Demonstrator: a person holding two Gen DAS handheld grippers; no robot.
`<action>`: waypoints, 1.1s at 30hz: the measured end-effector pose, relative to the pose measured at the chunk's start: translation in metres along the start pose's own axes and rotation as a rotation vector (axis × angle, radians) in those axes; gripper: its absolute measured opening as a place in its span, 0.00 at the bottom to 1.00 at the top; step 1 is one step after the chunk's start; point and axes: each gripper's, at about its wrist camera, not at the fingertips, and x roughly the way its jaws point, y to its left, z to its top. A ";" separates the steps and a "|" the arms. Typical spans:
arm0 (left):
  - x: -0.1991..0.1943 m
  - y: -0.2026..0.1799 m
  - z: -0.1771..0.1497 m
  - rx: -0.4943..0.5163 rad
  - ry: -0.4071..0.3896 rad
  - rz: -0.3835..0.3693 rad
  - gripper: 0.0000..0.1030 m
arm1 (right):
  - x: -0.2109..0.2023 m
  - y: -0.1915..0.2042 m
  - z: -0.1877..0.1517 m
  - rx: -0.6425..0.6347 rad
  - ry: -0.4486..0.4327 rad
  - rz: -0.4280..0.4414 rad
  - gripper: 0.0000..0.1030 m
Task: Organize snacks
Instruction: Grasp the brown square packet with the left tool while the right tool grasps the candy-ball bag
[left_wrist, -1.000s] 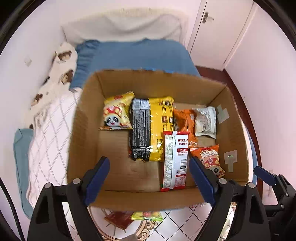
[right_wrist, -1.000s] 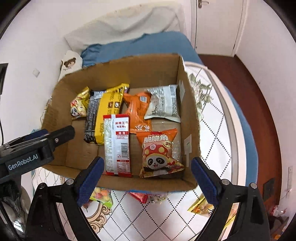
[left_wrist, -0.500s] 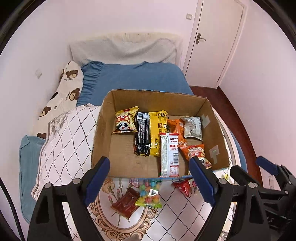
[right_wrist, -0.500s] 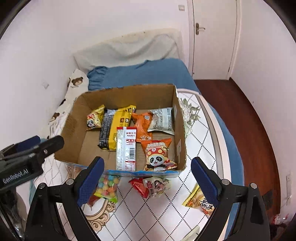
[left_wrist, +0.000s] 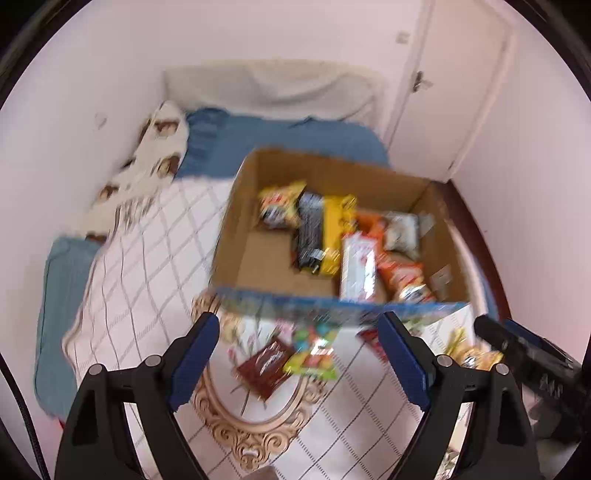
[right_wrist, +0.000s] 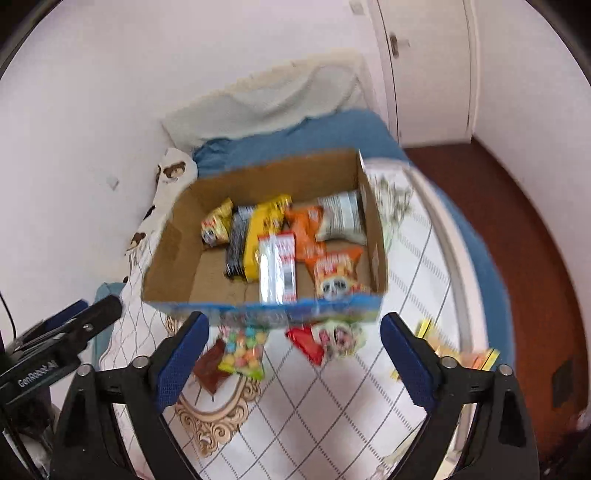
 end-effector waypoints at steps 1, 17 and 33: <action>0.013 0.007 -0.005 -0.015 0.038 0.016 0.85 | 0.012 -0.007 -0.004 0.019 0.030 0.011 0.64; 0.192 -0.015 -0.073 0.512 0.386 0.193 0.84 | 0.131 -0.006 -0.052 0.084 0.263 0.069 0.60; 0.170 0.108 -0.119 -0.292 0.523 0.016 0.55 | 0.192 0.070 -0.064 0.047 0.281 0.054 0.62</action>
